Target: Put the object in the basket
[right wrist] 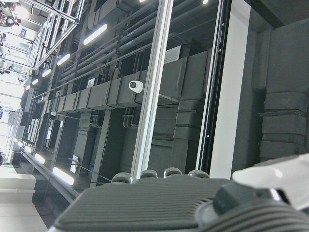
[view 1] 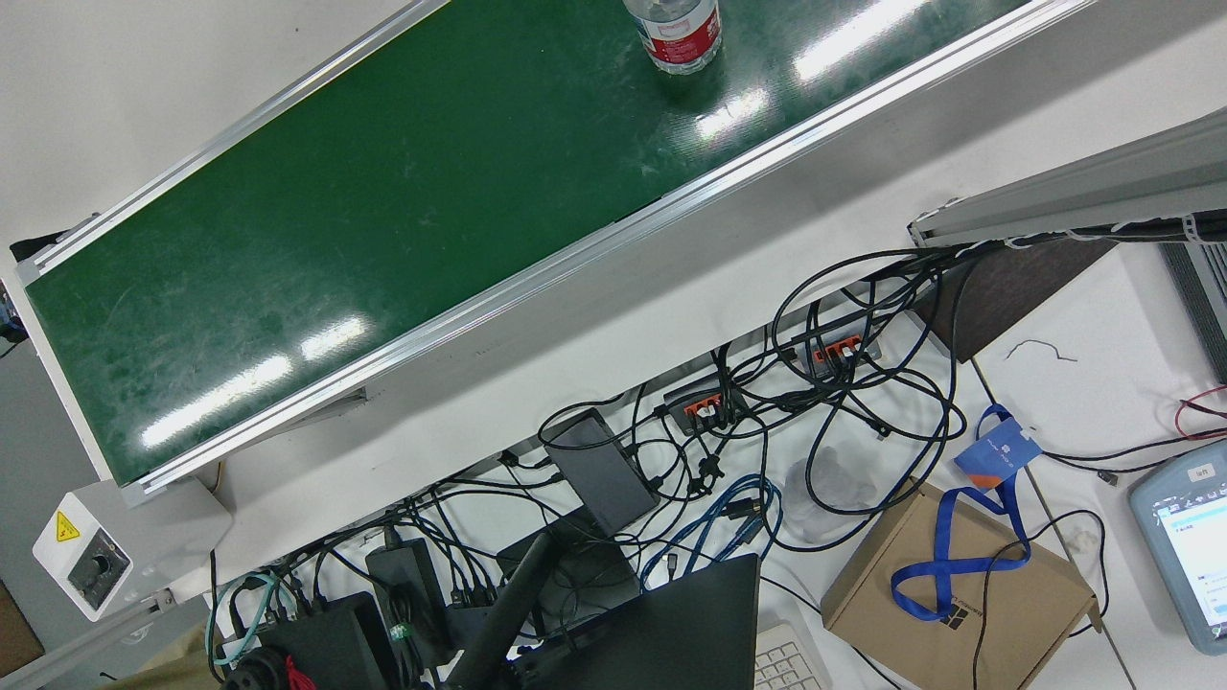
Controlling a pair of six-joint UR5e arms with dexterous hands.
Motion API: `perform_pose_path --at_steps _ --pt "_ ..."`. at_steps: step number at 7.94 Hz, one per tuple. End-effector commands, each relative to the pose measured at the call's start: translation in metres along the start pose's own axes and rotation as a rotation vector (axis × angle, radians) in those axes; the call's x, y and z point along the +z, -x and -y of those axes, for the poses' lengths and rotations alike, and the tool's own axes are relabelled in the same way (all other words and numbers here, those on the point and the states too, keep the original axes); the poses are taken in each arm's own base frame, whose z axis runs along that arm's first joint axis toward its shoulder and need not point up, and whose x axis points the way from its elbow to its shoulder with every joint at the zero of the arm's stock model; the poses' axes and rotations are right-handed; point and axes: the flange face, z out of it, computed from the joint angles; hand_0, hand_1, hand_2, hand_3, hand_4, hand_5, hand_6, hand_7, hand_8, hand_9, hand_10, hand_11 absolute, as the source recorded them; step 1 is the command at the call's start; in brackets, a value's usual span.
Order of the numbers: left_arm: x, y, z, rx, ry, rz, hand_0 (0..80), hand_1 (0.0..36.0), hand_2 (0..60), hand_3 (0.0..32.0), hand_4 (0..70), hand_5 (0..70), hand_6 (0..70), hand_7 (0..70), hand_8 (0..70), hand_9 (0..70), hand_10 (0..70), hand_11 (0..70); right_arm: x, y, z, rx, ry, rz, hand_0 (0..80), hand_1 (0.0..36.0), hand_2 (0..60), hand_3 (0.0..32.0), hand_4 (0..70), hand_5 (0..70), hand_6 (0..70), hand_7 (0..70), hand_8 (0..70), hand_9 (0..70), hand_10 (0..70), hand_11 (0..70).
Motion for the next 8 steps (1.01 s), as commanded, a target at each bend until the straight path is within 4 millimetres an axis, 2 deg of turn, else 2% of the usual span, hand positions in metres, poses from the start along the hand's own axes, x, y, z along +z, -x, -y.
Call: perform_pose_path --at_steps 1,3,4,7,8 --pt "-0.004 0.002 0.012 0.02 -0.055 0.015 50.1 9.8 0.0 0.0 15.0 11.7 0.0 0.0 0.9 3.6 4.3 7.6 0.0 0.0 0.0 0.0 0.0 0.0 0.0 0.0 0.0 0.0 0.0 0.0 0.0 0.0 0.0 0.0 0.0 0.0" --pt "-0.004 0.002 0.014 0.021 -0.059 0.009 49.3 10.2 0.0 0.0 15.5 11.8 0.0 0.0 1.1 3.9 4.8 8.3 0.0 0.0 0.0 0.0 0.0 0.0 0.0 0.0 0.0 0.0 0.0 0.0 0.0 0.0 0.0 0.0 0.0 0.0" --pt "-0.002 0.003 0.014 0.017 -0.05 0.008 50.0 13.3 0.0 0.0 16.6 12.4 0.6 0.0 1.5 4.3 5.9 10.0 0.0 0.0 0.0 0.0 0.0 0.0 0.0 0.0 0.0 0.0 0.0 0.0 0.0 0.0 0.0 0.0 0.0 0.0" --pt "0.017 0.005 -0.004 0.005 -0.009 -0.002 49.8 12.7 0.0 0.0 17.2 12.4 0.8 0.0 1.4 4.1 5.9 9.9 0.0 0.0 0.0 0.0 0.0 0.0 0.0 0.0 0.0 0.0 0.0 0.0 0.0 0.0 0.0 0.0 0.0 0.0" --pt "0.021 0.029 -0.012 -0.005 -0.005 0.037 49.7 12.6 0.0 0.0 17.0 12.3 0.5 0.0 1.5 4.2 5.8 9.8 0.0 0.0 0.0 0.0 0.0 0.0 0.0 0.0 0.0 0.0 0.0 0.0 0.0 0.0 0.0 0.0 0.0 0.0"
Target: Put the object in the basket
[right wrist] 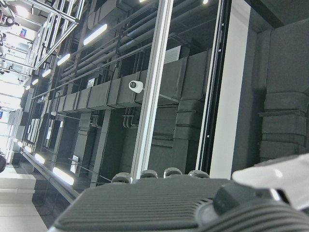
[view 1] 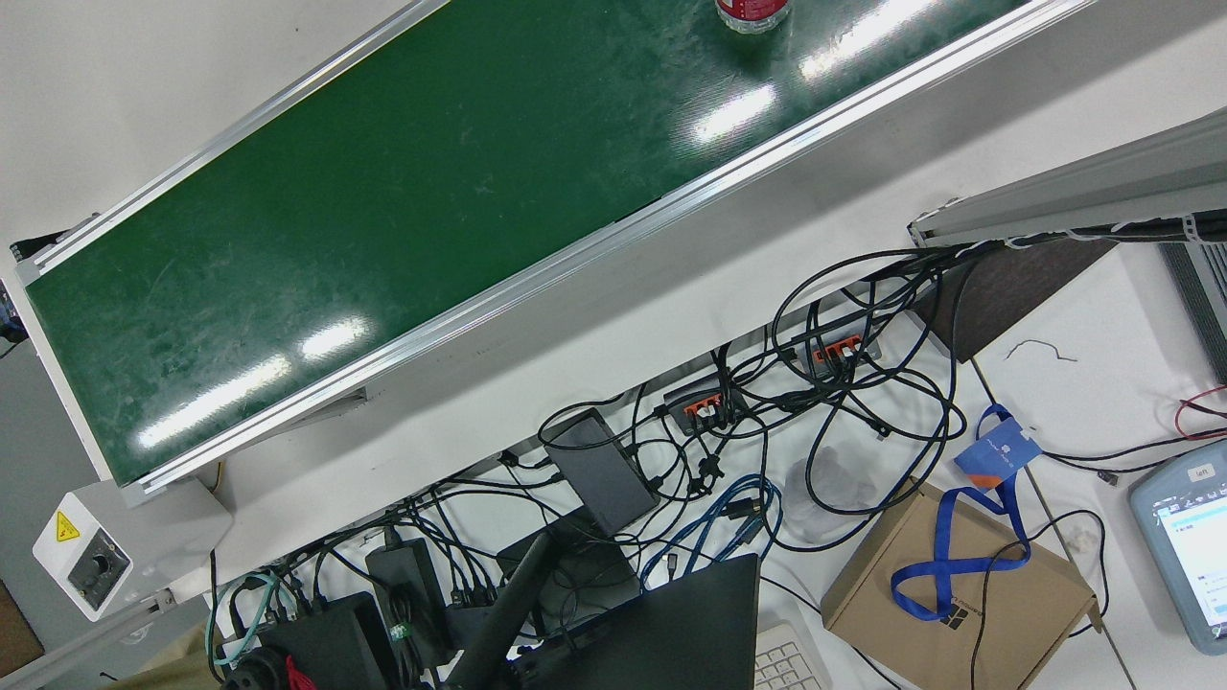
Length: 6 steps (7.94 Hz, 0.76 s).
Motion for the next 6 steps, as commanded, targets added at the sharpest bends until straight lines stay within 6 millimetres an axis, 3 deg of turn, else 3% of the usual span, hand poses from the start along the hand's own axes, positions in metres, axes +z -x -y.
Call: perform_pose_path --at_steps 1,4,6 --pt "0.011 0.034 -0.019 -0.013 0.011 0.041 49.7 12.5 0.0 0.0 17.4 12.5 0.6 0.0 1.7 4.7 5.8 9.8 0.0 0.0 0.0 0.0 0.0 0.0 0.0 0.0 0.0 0.0 0.0 0.0 0.0 0.0 0.0 0.0 0.0 0.0" --pt "0.018 0.042 -0.027 -0.015 -0.003 0.027 49.4 12.3 0.0 0.0 16.7 12.0 0.3 0.0 1.6 4.5 5.3 9.1 0.0 0.0 0.0 0.0 0.0 0.0 0.0 0.0 0.0 0.0 0.0 0.0 0.0 0.0 0.0 0.0 0.0 0.0" --pt "0.033 0.063 -0.04 -0.025 0.013 0.05 48.9 11.0 0.0 0.0 15.9 11.7 0.0 0.0 1.2 4.0 5.0 8.6 0.0 0.0 0.0 0.0 0.0 0.0 0.0 0.0 0.0 0.0 0.0 0.0 0.0 0.0 0.0 0.0 0.0 0.0"
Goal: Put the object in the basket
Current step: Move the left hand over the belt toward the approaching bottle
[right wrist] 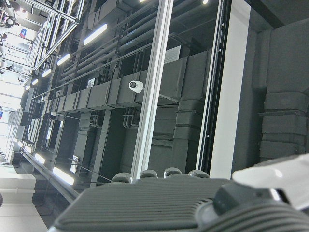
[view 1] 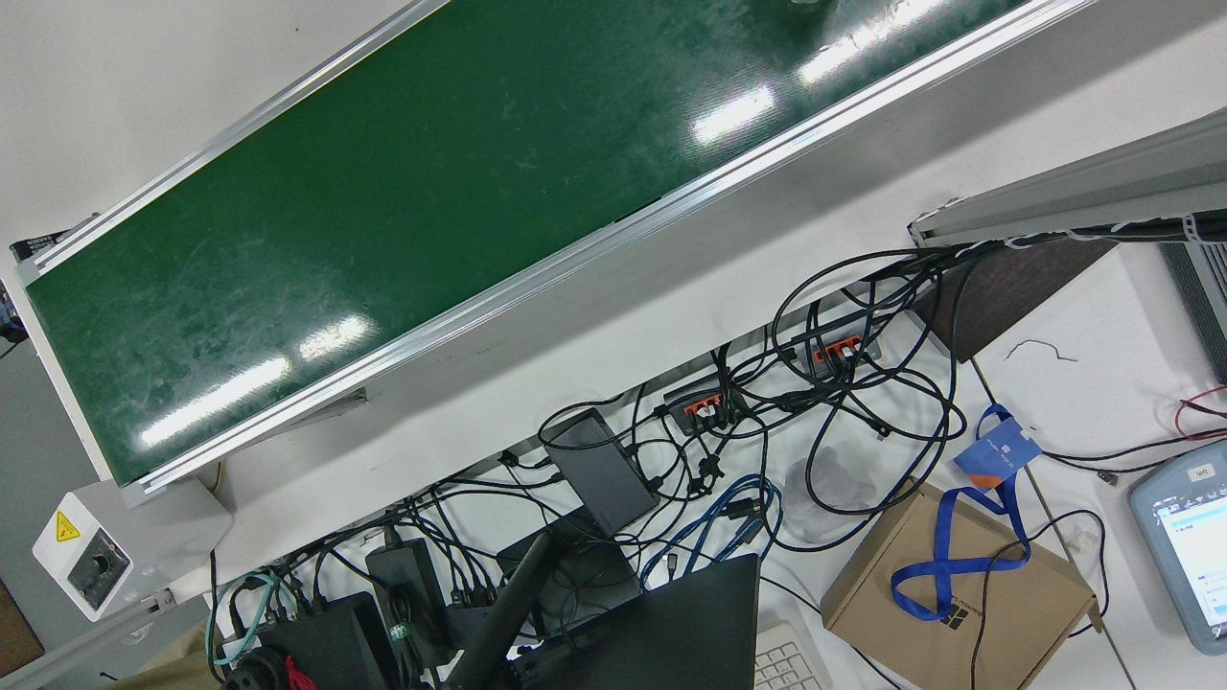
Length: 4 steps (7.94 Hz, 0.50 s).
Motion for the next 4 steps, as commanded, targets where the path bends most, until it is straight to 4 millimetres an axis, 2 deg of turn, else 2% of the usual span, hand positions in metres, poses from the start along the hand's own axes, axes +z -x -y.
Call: perform_pose_path --at_steps 1,4 --pt "0.017 0.023 -0.016 -0.013 0.008 0.002 49.1 11.0 0.0 0.0 15.7 11.7 0.0 0.0 1.4 4.1 5.3 9.0 0.0 0.0 0.0 0.0 0.0 0.0 0.0 0.0 0.0 0.0 0.0 0.0 0.0 0.0 0.0 0.0 0.0 0.0" --pt "0.019 0.042 -0.031 -0.03 0.02 -0.001 49.2 11.3 0.0 0.0 15.0 11.3 0.0 0.0 0.9 3.6 5.0 8.7 0.0 0.0 -0.001 0.0 0.002 0.0 0.0 0.0 0.0 0.0 0.0 0.0 0.0 0.0 0.0 0.0 0.0 0.0"
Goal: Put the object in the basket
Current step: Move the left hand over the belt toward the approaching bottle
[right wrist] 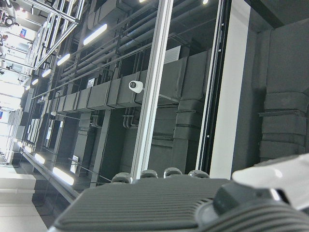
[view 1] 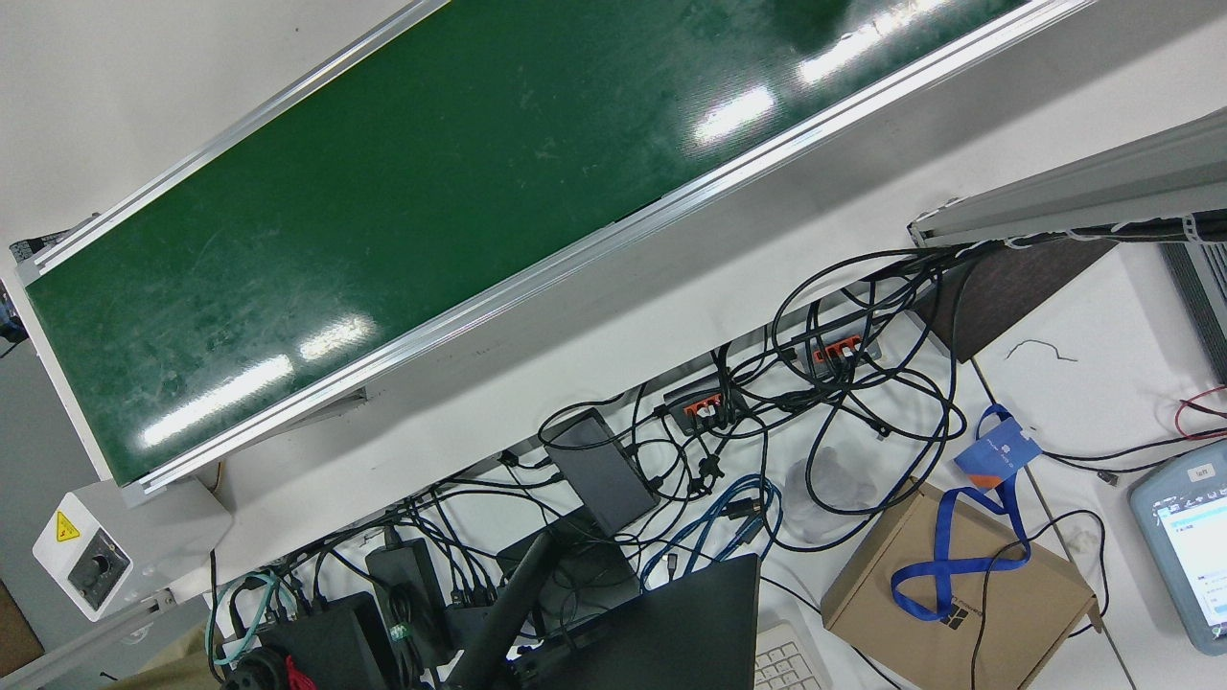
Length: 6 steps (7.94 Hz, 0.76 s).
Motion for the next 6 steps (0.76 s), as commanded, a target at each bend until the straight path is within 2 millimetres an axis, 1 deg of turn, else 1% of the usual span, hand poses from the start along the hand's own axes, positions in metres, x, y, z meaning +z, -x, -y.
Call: perform_pose_path --at_steps 1,2,4,5,6 --pt "0.005 0.013 -0.016 -0.013 0.017 0.004 49.0 11.4 0.0 0.0 15.2 11.3 0.0 0.0 0.9 3.5 5.0 8.6 0.0 0.0 0.0 0.0 0.001 0.0 0.0 0.0 0.0 0.0 0.0 0.0 0.0 0.0 0.0 0.0 0.0 0.0" --pt "0.005 0.014 -0.018 -0.002 0.015 0.006 49.2 11.6 0.0 0.0 15.5 11.4 0.0 0.0 1.2 3.9 4.9 8.6 0.0 0.0 0.0 0.0 0.001 0.0 0.0 0.0 0.0 0.0 0.0 0.0 0.0 0.0 0.0 0.0 0.0 0.0" --pt "0.013 0.014 -0.031 0.056 0.018 0.007 49.0 11.5 0.0 0.0 15.9 11.5 0.0 0.0 1.4 4.1 4.9 8.5 0.0 0.0 0.0 0.0 0.0 0.0 0.0 0.0 0.0 0.0 0.0 0.0 0.0 0.0 0.0 0.0 0.0 0.0" --pt "0.015 0.018 -0.038 0.057 0.024 0.015 50.2 13.7 0.7 0.0 17.4 12.3 0.0 0.0 2.0 5.0 5.8 10.0 0.0 0.0 0.0 0.0 0.001 0.0 0.0 0.0 0.0 0.0 0.0 0.0 0.0 0.0 0.0 0.0 0.0 0.0" --pt "0.015 0.029 -0.045 0.051 0.032 0.032 50.1 13.4 0.2 0.0 17.5 12.1 0.0 0.0 1.9 4.9 5.9 10.0 0.0 0.0 0.0 0.0 0.0 0.0 0.0 0.0 0.0 0.0 0.0 0.0 0.0 0.0 0.0 0.0 0.0 0.0"
